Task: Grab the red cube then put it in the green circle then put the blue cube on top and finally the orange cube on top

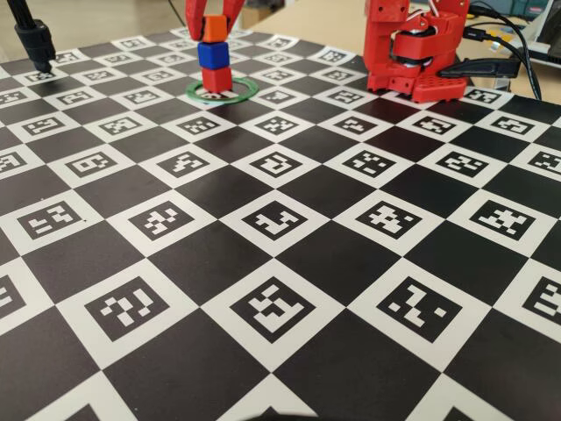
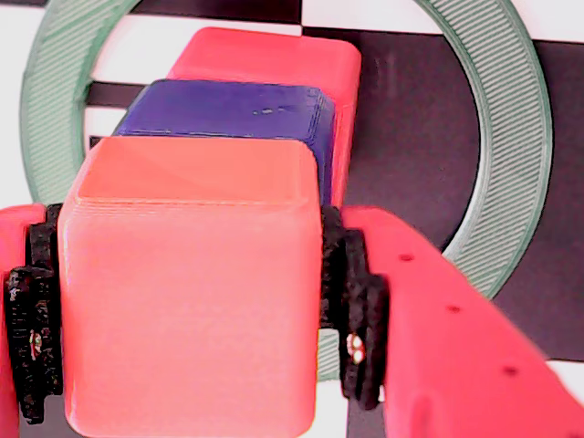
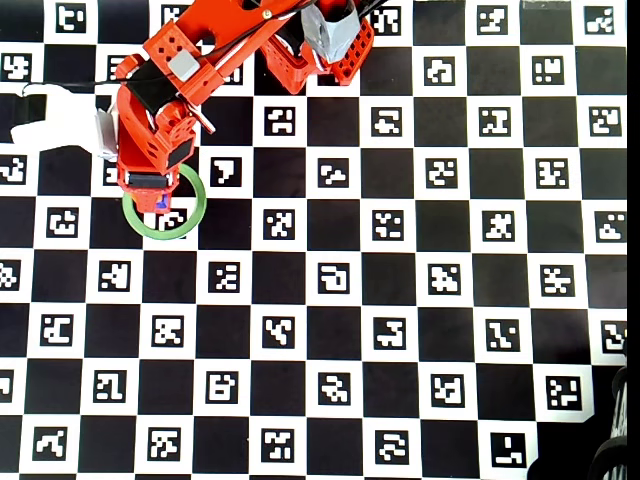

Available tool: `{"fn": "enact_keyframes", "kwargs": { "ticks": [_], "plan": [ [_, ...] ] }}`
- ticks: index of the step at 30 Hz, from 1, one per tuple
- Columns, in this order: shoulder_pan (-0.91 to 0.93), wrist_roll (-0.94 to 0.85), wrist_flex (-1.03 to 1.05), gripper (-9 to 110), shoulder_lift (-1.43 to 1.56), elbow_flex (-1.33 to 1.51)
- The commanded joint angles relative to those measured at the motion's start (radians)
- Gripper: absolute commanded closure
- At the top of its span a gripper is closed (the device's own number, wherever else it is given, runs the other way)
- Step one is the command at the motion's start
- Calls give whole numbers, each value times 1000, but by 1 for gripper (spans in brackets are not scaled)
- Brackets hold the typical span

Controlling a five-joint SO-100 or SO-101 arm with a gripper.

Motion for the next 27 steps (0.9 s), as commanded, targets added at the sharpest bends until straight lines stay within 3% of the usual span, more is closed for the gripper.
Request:
{"fn": "enact_keyframes", "kwargs": {
  "ticks": [1,8,14,27],
  "plan": [
    [-3,-3,-17,91,35,-2],
    [-2,-5,-17,68,51,12],
    [2,-14,-20,62,58,18],
    [5,-15,55,61,110,-60]
  ]
}}
